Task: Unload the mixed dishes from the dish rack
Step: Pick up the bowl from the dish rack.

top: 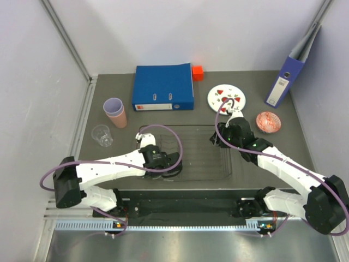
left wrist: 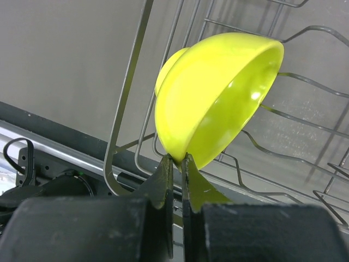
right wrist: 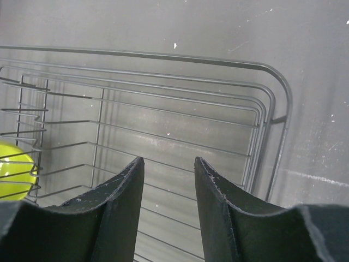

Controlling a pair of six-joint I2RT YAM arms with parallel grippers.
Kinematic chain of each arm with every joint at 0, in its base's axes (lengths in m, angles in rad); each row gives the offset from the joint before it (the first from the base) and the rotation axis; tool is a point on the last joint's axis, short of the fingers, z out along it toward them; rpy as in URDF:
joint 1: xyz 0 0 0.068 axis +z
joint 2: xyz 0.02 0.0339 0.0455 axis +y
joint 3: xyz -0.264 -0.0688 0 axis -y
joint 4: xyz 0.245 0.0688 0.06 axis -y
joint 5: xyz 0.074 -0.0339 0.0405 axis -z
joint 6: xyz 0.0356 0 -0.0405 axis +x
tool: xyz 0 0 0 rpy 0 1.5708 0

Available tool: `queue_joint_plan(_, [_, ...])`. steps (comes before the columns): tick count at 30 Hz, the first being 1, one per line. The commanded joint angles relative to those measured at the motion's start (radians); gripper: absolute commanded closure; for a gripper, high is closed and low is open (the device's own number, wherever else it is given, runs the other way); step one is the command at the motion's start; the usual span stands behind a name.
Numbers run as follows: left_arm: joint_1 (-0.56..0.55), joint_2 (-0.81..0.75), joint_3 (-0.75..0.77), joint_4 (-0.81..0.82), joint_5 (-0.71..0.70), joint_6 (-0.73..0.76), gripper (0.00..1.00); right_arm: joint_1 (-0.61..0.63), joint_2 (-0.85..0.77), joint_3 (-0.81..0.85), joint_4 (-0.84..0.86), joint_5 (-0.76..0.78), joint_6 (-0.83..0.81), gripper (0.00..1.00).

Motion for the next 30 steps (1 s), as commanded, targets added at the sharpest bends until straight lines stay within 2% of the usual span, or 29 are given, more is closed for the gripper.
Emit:
queue_joint_plan(1, [-0.03, 0.024, 0.063, -0.121, -0.048, -0.002, 1.0, 0.015, 0.001, -0.007, 0.039, -0.008, -0.013, 0.58])
queue_joint_plan(16, [-0.101, 0.023, 0.15, -0.134, -0.117, -0.011, 1.0, 0.014, -0.008, 0.011, 0.03, -0.018, -0.048, 0.58])
queue_joint_plan(30, [-0.109, -0.1, 0.216, -0.134, -0.186, 0.006, 1.0, 0.015, 0.001, 0.049, 0.022, -0.024, -0.061, 0.58])
